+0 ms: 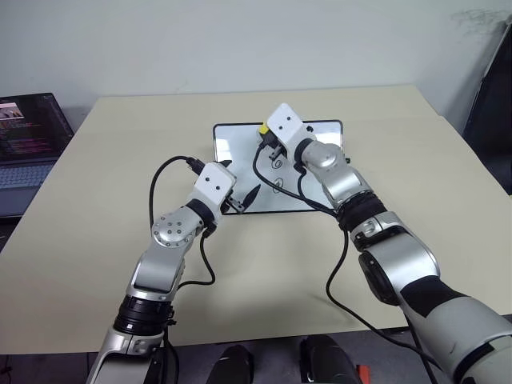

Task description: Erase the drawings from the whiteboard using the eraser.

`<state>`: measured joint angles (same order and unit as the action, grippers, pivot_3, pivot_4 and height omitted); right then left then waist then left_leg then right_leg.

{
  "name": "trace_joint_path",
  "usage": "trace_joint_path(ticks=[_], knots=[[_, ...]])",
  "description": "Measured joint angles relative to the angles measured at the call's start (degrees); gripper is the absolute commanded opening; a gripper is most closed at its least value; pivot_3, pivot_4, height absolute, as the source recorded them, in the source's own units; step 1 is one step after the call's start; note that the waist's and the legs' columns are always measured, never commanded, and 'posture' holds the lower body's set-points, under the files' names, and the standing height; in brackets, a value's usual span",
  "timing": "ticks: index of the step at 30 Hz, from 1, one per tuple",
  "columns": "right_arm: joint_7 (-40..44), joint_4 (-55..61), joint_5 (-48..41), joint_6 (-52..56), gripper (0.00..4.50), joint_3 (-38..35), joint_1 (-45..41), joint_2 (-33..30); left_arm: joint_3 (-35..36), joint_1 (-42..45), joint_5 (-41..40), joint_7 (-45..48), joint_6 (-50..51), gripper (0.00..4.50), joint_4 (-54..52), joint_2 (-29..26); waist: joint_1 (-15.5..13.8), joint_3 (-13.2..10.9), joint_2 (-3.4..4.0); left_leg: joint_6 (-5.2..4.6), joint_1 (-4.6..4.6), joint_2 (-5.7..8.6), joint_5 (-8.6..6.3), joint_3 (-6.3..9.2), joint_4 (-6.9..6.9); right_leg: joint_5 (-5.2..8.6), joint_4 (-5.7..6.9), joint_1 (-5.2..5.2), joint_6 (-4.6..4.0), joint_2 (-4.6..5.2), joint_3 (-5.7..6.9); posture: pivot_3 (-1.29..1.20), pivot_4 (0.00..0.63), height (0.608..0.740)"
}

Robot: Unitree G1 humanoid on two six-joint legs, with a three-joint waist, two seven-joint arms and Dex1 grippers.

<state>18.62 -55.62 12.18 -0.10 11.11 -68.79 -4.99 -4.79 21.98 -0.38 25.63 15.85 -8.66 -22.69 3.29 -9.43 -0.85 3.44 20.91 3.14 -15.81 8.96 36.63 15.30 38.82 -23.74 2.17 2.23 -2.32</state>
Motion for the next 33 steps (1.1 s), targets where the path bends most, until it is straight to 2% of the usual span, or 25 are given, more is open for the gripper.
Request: trace_joint_path(ticks=[11, 33], knots=[[-0.12, -3.51, 0.14, -2.97, 1.00, 0.05, -0.34, -1.75, 0.03, -0.22, 0.27, -0.02, 0.02, 4.50, 0.00, -0.14, -0.18, 0.01, -0.01, -0.01, -0.11, 0.06, 0.00, 0.09, 0.10, 0.00, 0.06, 0.22, 0.00, -0.04, 0.10, 0.00, 0.150, 0.740], [0.23, 2.23, 0.08, -1.78, 1.00, 0.16, 4.61, -5.50, 0.03, -0.41, 0.27, 0.02, 0.01, 4.50, 0.00, -0.10, -0.98, 0.02, -0.03, -0.01, -0.18, 0.11, 0.01, 0.15, 0.26, -0.01, 0.08, 0.45, 0.02, -0.05, 0.12, 0.00, 0.150, 0.740]])
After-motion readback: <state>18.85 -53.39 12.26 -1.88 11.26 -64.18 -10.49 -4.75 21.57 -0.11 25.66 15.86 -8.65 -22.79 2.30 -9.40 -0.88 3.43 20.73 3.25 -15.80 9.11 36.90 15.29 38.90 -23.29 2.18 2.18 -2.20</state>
